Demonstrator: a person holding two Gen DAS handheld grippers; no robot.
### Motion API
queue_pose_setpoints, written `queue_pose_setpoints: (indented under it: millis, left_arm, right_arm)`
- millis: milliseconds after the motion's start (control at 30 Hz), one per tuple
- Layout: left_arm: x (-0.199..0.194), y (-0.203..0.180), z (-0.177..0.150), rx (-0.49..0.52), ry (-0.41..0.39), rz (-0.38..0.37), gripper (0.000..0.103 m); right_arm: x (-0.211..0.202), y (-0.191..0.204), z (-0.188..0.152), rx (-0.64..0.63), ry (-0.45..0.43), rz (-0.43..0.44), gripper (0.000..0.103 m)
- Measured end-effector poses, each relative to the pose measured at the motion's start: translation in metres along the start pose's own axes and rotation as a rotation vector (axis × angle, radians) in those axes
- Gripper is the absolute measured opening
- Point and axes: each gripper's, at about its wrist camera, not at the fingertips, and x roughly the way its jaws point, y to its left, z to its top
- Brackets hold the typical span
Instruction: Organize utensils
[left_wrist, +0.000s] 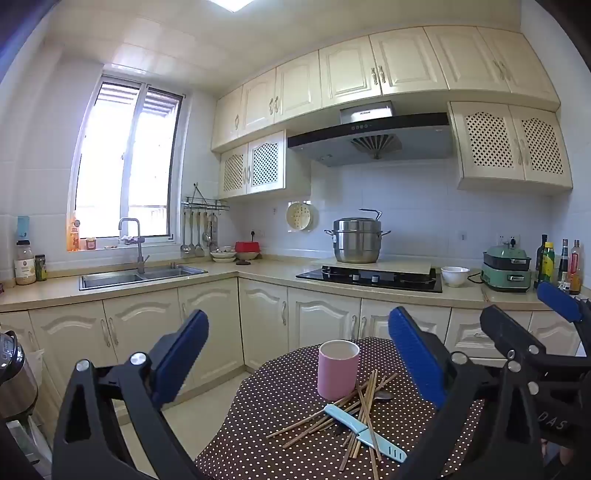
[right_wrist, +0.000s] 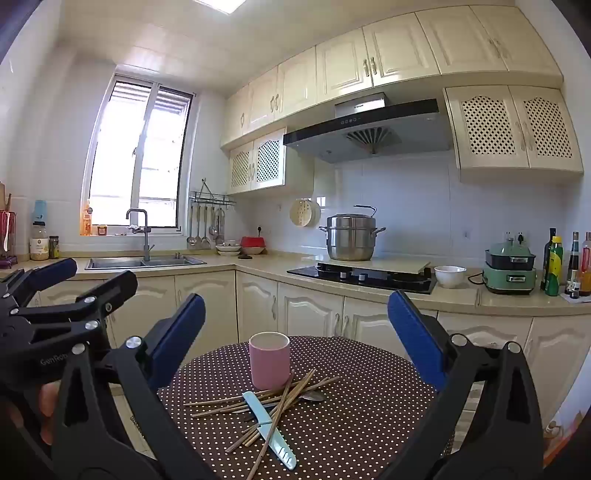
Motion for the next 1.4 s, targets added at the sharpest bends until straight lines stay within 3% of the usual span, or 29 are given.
queue_pose_setpoints:
  millis: [1400]
  left_arm:
    - [-0.001, 0.012, -0.004, 0.002, 0.011, -0.003, 0.096]
  right_arm:
    - [0.006, 0.002, -0.006, 0.004, 0.021, -0.001, 0.097]
